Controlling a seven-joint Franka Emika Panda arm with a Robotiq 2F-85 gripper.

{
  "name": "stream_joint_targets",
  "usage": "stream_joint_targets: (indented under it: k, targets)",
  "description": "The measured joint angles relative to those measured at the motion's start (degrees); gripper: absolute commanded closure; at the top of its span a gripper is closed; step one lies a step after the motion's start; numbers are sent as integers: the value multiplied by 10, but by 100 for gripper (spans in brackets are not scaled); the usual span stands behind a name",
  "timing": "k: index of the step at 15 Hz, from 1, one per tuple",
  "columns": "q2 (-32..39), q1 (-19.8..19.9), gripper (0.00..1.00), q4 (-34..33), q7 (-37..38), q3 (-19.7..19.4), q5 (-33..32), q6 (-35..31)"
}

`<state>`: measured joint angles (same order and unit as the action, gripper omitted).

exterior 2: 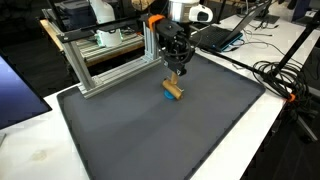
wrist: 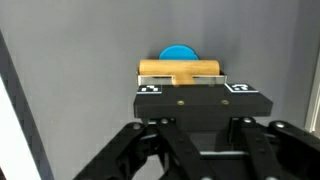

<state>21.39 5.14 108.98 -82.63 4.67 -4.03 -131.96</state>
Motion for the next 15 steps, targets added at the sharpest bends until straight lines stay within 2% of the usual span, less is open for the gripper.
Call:
stream_joint_targets:
  k: [6, 15]
  targets:
    - [2, -2, 78, 0, 0, 6, 2, 0]
    - [-2, -1, 78, 3, 1, -8, 0, 0]
